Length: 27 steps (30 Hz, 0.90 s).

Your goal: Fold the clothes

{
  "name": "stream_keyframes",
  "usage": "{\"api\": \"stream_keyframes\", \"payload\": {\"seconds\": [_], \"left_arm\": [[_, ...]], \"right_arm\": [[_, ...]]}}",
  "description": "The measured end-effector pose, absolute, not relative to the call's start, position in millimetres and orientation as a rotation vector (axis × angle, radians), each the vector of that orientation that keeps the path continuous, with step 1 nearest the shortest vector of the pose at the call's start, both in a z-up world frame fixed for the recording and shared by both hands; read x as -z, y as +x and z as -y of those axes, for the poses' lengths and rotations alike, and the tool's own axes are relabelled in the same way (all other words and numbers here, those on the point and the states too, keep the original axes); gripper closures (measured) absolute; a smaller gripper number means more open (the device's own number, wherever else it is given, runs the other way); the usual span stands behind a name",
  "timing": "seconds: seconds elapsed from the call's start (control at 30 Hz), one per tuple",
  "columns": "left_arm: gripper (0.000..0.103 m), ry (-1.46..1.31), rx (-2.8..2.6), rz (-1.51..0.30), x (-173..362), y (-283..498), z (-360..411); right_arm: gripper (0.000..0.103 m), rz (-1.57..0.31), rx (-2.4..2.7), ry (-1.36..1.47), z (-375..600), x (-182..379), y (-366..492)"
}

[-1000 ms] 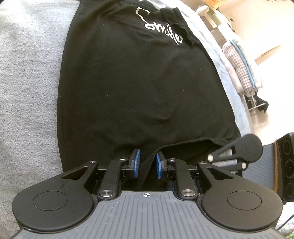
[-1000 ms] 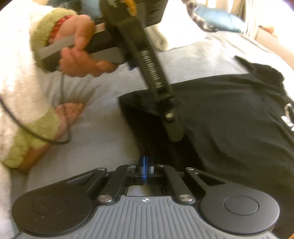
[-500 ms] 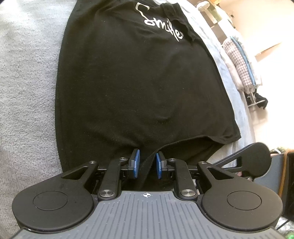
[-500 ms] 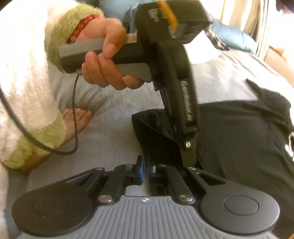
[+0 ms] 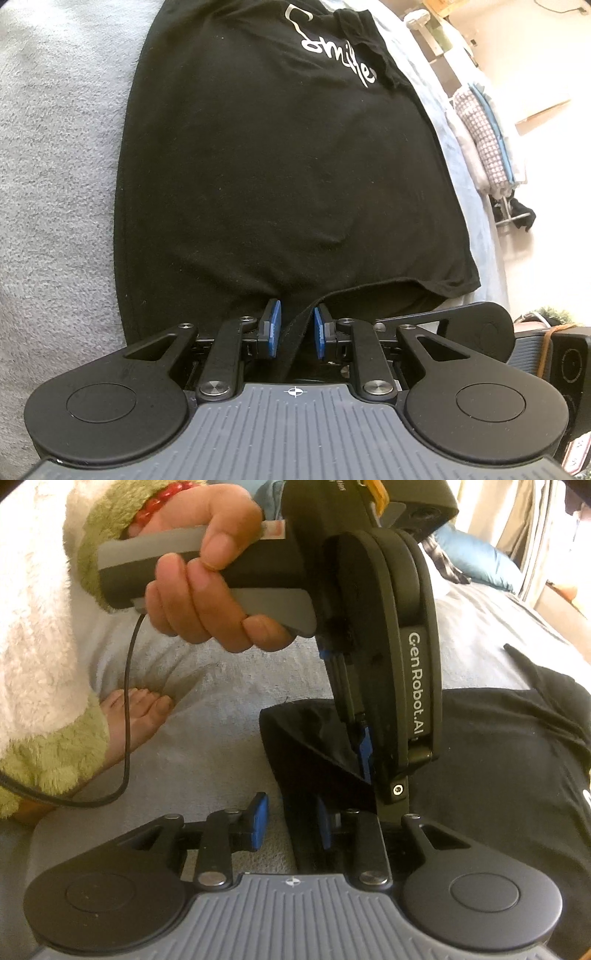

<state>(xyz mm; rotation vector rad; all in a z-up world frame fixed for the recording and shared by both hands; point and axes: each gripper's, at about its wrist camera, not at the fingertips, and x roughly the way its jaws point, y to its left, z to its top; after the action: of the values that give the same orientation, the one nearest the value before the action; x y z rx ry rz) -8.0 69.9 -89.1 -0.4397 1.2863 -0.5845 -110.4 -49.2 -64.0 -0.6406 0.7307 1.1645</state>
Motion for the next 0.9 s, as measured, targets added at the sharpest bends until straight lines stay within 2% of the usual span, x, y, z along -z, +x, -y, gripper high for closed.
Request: {"api": "stream_keyframes", "payload": {"seconds": [0.03, 0.1, 0.13, 0.47, 0.57, 0.67, 0.77, 0.9], "left_arm": [[0.085, -0.44, 0.584, -1.285, 89.1, -8.2, -69.9], [0.085, -0.441, 0.582, -1.284, 89.1, -8.7, -69.9], [0.085, -0.441, 0.581, -1.283, 89.2, -8.9, -70.0], [0.085, -0.427, 0.576, -1.271, 88.0, -10.9, -68.2], [0.085, -0.418, 0.574, -1.265, 87.3, -11.5, -67.1], [0.085, -0.408, 0.573, -1.26, 86.5, -12.1, -66.0], [0.085, -0.398, 0.575, -1.254, 86.1, -12.8, -65.0], [0.085, -0.401, 0.58, -1.256, 87.1, -12.1, -65.8]], "right_arm": [[0.078, -0.737, -1.163, -0.629, 49.1, 63.7, -109.0], [0.098, -0.75, -1.158, -0.603, 48.9, 62.2, -105.2], [0.102, -0.757, -1.155, -0.589, 48.8, 60.9, -102.7], [0.103, -0.799, -1.219, -0.569, 46.1, 65.4, -115.0], [0.103, -0.869, -1.309, -0.485, 45.9, 65.2, -125.0], [0.103, -0.828, -1.344, -0.537, 49.1, 63.4, -147.8], [0.103, -0.907, -1.288, -0.438, 73.0, 55.7, -134.5], [0.101, -0.891, -1.133, -0.448, 115.3, 40.1, -123.4]]}}
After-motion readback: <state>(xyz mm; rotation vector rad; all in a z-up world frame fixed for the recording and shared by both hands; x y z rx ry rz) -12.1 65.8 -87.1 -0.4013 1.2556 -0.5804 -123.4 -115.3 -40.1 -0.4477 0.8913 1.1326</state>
